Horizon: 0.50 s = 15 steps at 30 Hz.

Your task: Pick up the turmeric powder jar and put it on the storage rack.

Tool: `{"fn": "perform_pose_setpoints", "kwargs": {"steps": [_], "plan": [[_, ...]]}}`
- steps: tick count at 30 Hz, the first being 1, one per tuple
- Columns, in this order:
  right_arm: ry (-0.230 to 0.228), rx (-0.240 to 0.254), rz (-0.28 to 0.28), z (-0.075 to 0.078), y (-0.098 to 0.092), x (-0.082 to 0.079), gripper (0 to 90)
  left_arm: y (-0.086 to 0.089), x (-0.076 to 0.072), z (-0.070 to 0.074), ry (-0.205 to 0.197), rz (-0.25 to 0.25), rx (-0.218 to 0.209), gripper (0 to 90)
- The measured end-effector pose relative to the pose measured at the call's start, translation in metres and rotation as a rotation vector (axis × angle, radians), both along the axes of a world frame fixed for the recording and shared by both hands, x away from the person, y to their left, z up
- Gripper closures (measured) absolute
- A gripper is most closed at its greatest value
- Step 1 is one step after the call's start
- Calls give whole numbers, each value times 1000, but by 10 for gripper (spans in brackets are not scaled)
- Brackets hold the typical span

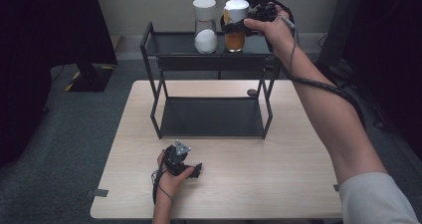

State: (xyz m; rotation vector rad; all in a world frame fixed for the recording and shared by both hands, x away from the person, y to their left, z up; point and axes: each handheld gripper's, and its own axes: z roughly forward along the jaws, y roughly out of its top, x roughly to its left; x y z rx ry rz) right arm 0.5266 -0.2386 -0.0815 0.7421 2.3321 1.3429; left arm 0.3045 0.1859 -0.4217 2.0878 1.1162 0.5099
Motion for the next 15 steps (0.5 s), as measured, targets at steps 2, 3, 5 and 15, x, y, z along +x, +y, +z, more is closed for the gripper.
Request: {"fn": "perform_pose_setpoints", "kwargs": {"steps": [2,3,5,15], "plan": [[-1,0,0,0,0,0,304,0,0,0,0,0,0,0],[0,1,0,0,0,0,304,0,0,0,0,0,-1,0],[-5,-1,3,0,0,0,304,0,0,0,0,0,-1,0],[-10,-6,3,-1,1,-1,300,0,0,0,0,0,-1,0]]}}
